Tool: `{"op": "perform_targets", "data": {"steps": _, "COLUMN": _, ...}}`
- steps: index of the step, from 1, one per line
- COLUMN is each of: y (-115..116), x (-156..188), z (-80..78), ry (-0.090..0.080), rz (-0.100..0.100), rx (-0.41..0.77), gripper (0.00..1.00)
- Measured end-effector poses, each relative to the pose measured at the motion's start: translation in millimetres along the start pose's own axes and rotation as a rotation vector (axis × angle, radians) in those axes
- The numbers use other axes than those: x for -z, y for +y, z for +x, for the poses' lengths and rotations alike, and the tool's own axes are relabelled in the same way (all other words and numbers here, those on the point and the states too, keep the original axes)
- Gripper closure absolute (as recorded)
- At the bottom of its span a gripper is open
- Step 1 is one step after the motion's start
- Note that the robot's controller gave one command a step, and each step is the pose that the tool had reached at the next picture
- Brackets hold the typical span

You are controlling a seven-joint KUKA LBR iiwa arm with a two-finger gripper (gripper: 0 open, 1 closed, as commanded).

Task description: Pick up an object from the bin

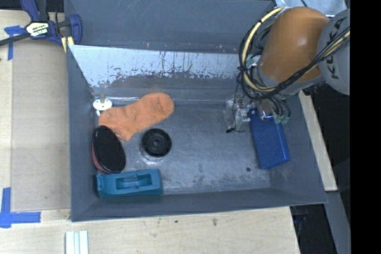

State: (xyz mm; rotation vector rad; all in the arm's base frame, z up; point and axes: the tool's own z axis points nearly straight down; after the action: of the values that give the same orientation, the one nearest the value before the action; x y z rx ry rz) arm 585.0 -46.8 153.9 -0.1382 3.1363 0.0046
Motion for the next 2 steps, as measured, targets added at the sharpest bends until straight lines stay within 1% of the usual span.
{"op": "perform_targets", "data": {"steps": 1, "y": 49.7, "x": 2.9, "z": 9.5, "ry": 0.003, "rz": 0.003, "rx": -0.544, "gripper": 0.00}}
{"op": "perform_targets", "data": {"steps": 2, "y": 65.3, "x": 3.5, "z": 11.1, "ry": 0.005, "rz": 0.002, "rx": -0.576, "gripper": 0.00}}
